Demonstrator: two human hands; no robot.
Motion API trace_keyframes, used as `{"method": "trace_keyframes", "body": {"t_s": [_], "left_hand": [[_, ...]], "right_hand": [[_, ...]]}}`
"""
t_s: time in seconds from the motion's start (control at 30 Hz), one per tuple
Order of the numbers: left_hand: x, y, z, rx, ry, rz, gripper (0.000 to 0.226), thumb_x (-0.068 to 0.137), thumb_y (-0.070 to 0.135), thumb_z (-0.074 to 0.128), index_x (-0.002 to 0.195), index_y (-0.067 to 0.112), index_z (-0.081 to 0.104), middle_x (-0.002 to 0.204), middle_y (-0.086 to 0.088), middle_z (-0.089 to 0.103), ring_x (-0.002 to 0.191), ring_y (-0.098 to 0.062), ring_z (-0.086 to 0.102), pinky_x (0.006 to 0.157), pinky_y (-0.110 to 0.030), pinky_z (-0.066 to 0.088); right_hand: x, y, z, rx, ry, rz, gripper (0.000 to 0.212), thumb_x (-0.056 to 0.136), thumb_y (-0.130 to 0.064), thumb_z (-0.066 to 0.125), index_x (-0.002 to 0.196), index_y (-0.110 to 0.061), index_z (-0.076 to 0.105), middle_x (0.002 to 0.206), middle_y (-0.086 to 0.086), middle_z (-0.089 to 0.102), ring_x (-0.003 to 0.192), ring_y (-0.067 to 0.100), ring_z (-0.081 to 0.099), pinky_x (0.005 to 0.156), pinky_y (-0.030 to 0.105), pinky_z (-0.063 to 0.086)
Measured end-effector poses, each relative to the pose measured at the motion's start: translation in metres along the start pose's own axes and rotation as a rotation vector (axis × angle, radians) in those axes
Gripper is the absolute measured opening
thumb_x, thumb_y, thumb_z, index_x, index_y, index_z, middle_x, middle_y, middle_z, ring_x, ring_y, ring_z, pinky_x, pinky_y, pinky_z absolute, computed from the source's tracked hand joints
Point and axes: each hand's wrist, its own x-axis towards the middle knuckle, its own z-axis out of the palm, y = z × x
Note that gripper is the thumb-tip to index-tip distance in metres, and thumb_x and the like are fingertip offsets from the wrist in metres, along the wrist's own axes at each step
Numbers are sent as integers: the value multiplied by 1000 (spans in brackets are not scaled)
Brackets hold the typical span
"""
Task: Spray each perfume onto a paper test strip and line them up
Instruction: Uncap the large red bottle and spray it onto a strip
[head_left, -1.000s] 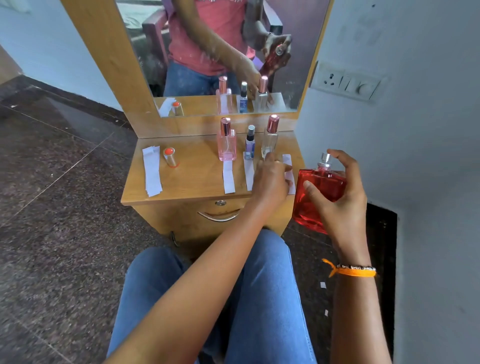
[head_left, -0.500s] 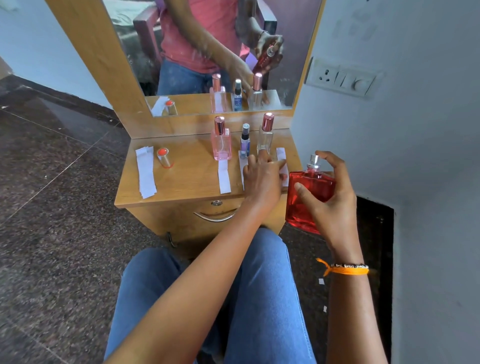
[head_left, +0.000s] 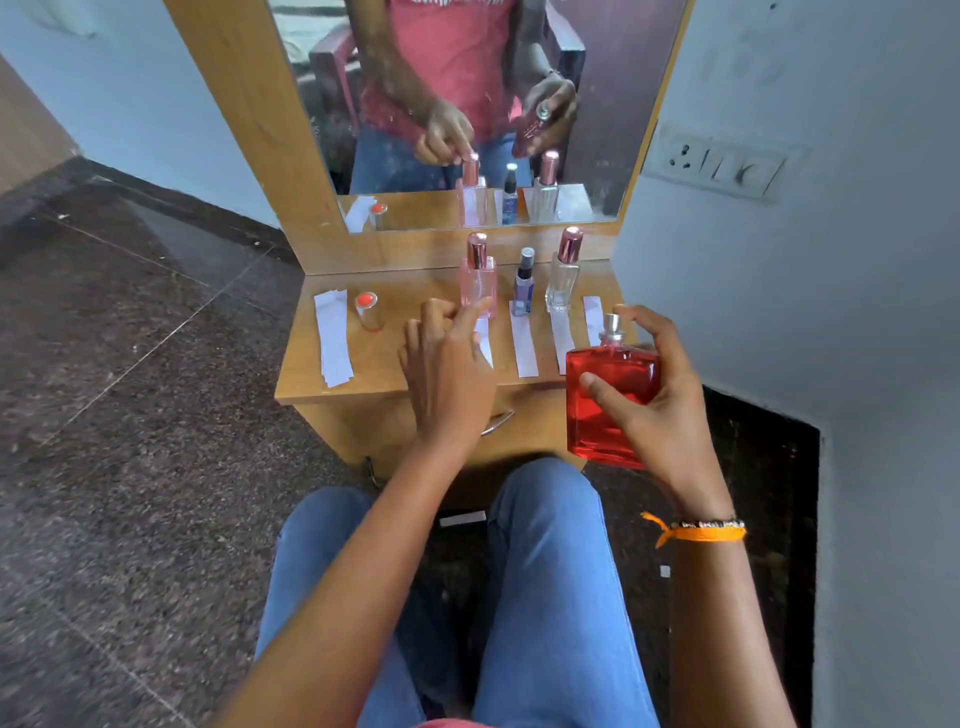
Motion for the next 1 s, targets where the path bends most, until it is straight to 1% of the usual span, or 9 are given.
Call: {"method": "trace_keyframes", "body": {"t_s": [0.1,0.17,0.27,0.33,0.5,0.63,0.8,0.9,1.0], "left_hand": [[21,-29,-19,100,51,-94,53,85,-1,49,133,24,47,130,-8,44,122,-30,36,99,-42,33],[34,-44,-26,120,53,-140,57,84,-5,47,135,19,43,136,-10,39,126,-31,31,100,-42,32],[48,-58,-29,153,13,-179,45,84,-3,50,127,13,52,128,-12,47,122,-31,38,98,-41,36],[52,-62,-30,137,-14,-202,33,86,0,54,118,8,59,122,-14,52,115,-33,46,91,-43,42],[56,-64,-33,64,-33,-191,28,86,-4,52,111,5,61,114,-17,59,107,-33,52,84,-43,46],[54,-62,-42,-32,-58,-226,23,87,-1,52,107,5,62,113,-14,60,105,-29,53,81,-32,40],[39,-24,-66,-505,-179,-251,21,87,13,61,108,13,66,104,-2,67,90,-7,59,79,-8,45],[24,-6,-72,-615,-292,-221,22,88,14,60,110,11,65,104,-6,69,99,-17,62,93,-38,51],[22,-6,-80,-628,-304,-214,23,88,14,61,109,11,67,99,-2,68,99,-18,62,93,-45,51]], "right_hand": [[-2,-5,20,12,-88,-16,61,76,-8,75,121,-41,49,109,-17,64,89,4,65,80,16,50],[-3,-11,33,54,-152,-10,61,76,-6,74,120,-42,50,104,-17,65,85,5,65,78,18,51],[-7,-18,49,91,-239,-7,62,77,-4,72,119,-44,49,99,-14,66,79,11,64,76,29,55],[-9,-22,57,83,-284,-23,62,77,-3,72,122,-39,49,102,-20,63,80,5,62,78,25,53],[-12,-26,64,54,-331,-23,62,77,-2,72,123,-36,48,118,-9,59,86,15,63,81,22,52],[-14,-26,64,36,-338,-6,62,77,-4,72,124,-37,48,116,-7,61,85,12,64,80,18,52],[-14,-29,72,45,-362,10,63,78,-4,71,124,-40,48,106,-21,61,89,16,64,83,26,54],[-16,-31,77,62,-362,-2,65,79,-4,71,124,-43,45,99,-34,60,84,9,64,80,26,55],[-19,-31,80,45,-357,-18,66,79,-8,72,122,-45,39,93,-24,64,85,12,66,79,28,56]]}}
